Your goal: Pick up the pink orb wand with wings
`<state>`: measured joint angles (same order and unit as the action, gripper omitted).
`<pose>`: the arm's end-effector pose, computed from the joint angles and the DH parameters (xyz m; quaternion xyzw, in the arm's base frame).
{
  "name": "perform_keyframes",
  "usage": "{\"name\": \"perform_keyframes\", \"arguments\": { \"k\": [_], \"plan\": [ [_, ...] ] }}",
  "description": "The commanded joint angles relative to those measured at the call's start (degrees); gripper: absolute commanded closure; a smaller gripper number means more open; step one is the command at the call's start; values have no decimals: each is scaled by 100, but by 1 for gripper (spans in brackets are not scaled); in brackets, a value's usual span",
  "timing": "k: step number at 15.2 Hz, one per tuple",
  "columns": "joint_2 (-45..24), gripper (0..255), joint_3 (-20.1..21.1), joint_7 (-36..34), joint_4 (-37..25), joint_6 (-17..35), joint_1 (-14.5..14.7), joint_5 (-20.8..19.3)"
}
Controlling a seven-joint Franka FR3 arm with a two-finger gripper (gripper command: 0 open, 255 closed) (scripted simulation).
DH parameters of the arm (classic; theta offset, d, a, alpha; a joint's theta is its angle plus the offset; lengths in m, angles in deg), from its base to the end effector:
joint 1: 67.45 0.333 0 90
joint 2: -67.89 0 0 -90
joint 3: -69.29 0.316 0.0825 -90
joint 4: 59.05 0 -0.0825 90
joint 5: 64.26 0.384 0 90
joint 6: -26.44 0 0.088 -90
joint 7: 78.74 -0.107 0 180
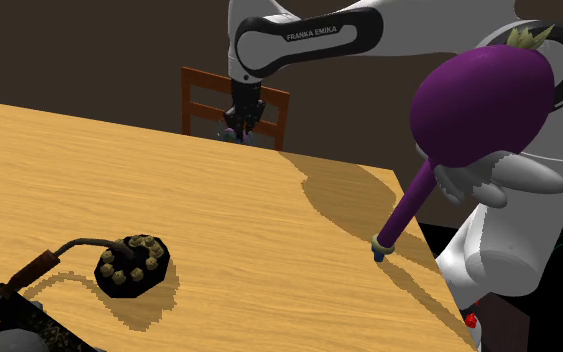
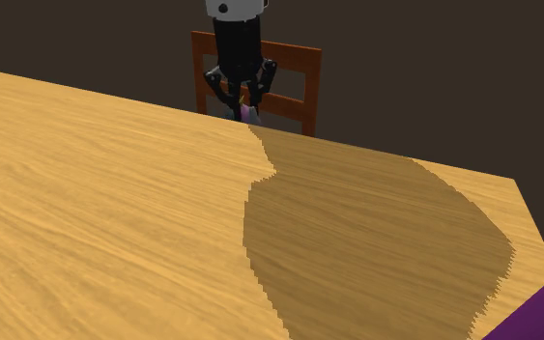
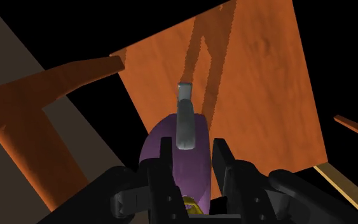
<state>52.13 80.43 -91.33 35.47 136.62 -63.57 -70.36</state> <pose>0.6241 0.1484 0.4548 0.9991 0.0359 0.0076 0.0226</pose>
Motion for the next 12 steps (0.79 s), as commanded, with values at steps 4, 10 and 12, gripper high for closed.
{"name": "perform_keyframes", "arguments": {
  "k": [4,10,12],
  "plan": [
    [38,255,8,22,-298,-345,7,18],
    [64,255,15,51,-724,-796,18,33],
    [62,255,18,59,-882,-951,24,35]
  ]
}}
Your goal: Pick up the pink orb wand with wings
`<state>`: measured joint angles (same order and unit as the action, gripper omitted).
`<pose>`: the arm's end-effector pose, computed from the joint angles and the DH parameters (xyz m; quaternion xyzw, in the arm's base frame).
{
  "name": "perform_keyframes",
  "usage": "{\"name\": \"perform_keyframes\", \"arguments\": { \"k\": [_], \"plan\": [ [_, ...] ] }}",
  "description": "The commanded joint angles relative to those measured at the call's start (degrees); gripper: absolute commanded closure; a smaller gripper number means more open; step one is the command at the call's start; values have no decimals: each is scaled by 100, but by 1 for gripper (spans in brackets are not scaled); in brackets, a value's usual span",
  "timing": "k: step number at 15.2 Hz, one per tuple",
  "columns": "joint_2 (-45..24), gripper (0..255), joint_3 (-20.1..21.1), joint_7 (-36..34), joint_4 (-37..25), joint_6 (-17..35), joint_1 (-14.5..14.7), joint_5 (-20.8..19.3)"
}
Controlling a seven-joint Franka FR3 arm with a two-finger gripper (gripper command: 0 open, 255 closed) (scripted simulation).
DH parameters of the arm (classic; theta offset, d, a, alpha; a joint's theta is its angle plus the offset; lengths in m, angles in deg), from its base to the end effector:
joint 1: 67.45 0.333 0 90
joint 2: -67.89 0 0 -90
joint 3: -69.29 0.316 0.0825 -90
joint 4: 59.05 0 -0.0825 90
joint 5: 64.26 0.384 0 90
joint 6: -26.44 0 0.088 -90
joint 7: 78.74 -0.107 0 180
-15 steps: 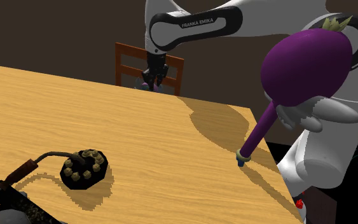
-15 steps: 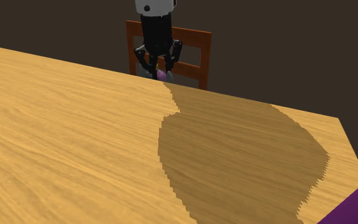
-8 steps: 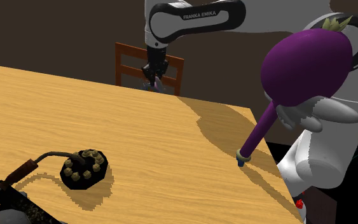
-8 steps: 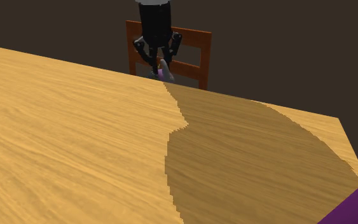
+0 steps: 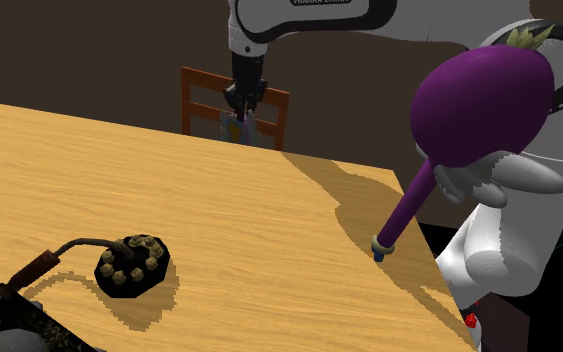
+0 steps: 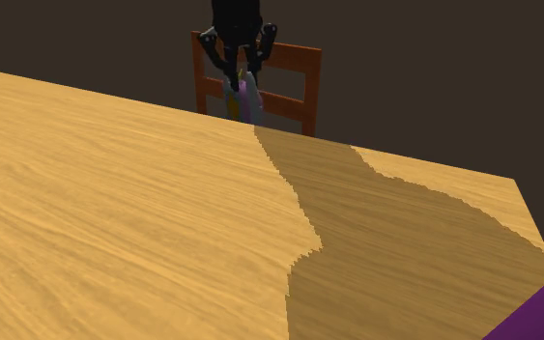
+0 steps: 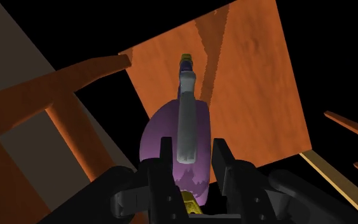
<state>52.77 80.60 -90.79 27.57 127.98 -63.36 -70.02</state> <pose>0.6244 0.1488 0.5148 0.9991 0.0359 0.0065 0.0228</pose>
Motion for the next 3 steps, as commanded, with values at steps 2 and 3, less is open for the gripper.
{"name": "perform_keyframes", "arguments": {
  "k": [2,3],
  "plan": [
    [-6,255,2,9,-185,-176,6,1],
    [-6,255,2,9,-186,-177,6,1]
  ]
}}
